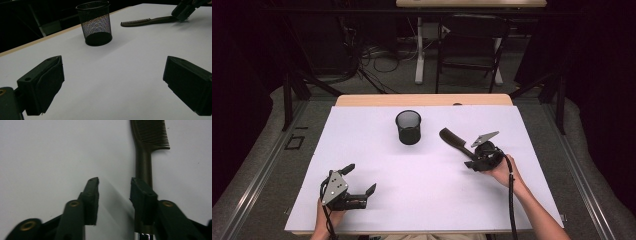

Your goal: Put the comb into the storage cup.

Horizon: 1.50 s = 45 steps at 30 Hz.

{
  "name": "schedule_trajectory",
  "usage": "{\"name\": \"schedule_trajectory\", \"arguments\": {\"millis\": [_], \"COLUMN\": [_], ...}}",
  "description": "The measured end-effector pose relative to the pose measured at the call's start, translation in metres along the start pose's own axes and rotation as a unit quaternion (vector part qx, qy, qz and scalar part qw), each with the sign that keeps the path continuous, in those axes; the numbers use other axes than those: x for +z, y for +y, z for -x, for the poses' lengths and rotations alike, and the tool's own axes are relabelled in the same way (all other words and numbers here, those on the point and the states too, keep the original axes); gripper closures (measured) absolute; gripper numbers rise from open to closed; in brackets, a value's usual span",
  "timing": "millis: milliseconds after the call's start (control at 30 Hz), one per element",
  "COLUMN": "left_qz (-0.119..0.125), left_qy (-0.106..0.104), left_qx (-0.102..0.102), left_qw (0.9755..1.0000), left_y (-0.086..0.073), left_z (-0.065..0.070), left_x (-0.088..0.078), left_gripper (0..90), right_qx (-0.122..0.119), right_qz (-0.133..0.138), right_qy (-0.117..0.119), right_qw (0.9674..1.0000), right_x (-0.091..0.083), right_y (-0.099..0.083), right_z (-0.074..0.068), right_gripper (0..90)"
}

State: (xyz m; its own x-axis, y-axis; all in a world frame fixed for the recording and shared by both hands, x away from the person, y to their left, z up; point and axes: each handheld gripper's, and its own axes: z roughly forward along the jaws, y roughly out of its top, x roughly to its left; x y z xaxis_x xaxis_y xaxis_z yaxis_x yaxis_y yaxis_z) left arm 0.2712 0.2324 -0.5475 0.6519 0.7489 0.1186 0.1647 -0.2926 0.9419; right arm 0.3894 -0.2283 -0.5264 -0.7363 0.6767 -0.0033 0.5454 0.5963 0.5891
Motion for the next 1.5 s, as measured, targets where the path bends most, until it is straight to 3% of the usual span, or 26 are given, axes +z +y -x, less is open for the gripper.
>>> {"name": "schedule_trajectory", "arguments": {"millis": [167, 200, 267, 333, 467, 667, 900, 1500], "left_qz": [0.000, 0.000, 0.000, -0.001, -0.001, 0.000, -0.001, -0.002], "left_qy": [0.000, 0.000, 0.000, 0.000, 0.001, 0.000, -0.001, 0.002], "left_qx": [0.002, 0.001, 0.001, 0.001, 0.002, 0.001, 0.002, 0.002], "left_qw": [1.0000, 1.0000, 1.0000, 1.0000, 1.0000, 1.0000, 1.0000, 1.0000], "left_y": [0.000, 0.000, 0.000, 0.000, 0.000, 0.000, 0.000, 0.000], "left_z": [0.000, 0.000, 0.000, 0.000, 0.001, 0.001, 0.001, 0.000], "left_x": [0.000, 0.000, 0.000, 0.001, 0.001, 0.001, 0.001, 0.001], "left_gripper": [3.6, 3.6, 3.6, 3.6, 3.6, 3.6, 3.7, 3.7], "right_qx": [0.006, 0.012, 0.014, 0.019, 0.031, 0.030, 0.031, 0.027], "right_qz": [0.004, 0.004, 0.003, 0.006, 0.009, 0.006, -0.003, -0.029], "right_qy": [-0.010, -0.012, -0.015, -0.020, -0.019, -0.022, -0.013, -0.016], "right_qw": [0.9999, 0.9998, 0.9998, 0.9996, 0.9993, 0.9993, 0.9994, 0.9991], "right_x": [-0.003, -0.004, -0.004, -0.005, -0.006, -0.003, 0.001, 0.012], "right_y": [0.001, 0.001, 0.001, 0.002, 0.004, 0.007, 0.011, 0.025], "right_z": [0.003, 0.005, 0.006, 0.009, 0.012, 0.015, 0.017, 0.018], "right_gripper": [35.3, 26.8, 24.5, 15.8, 11.6, 0.3, 0.0, 0.0]}}
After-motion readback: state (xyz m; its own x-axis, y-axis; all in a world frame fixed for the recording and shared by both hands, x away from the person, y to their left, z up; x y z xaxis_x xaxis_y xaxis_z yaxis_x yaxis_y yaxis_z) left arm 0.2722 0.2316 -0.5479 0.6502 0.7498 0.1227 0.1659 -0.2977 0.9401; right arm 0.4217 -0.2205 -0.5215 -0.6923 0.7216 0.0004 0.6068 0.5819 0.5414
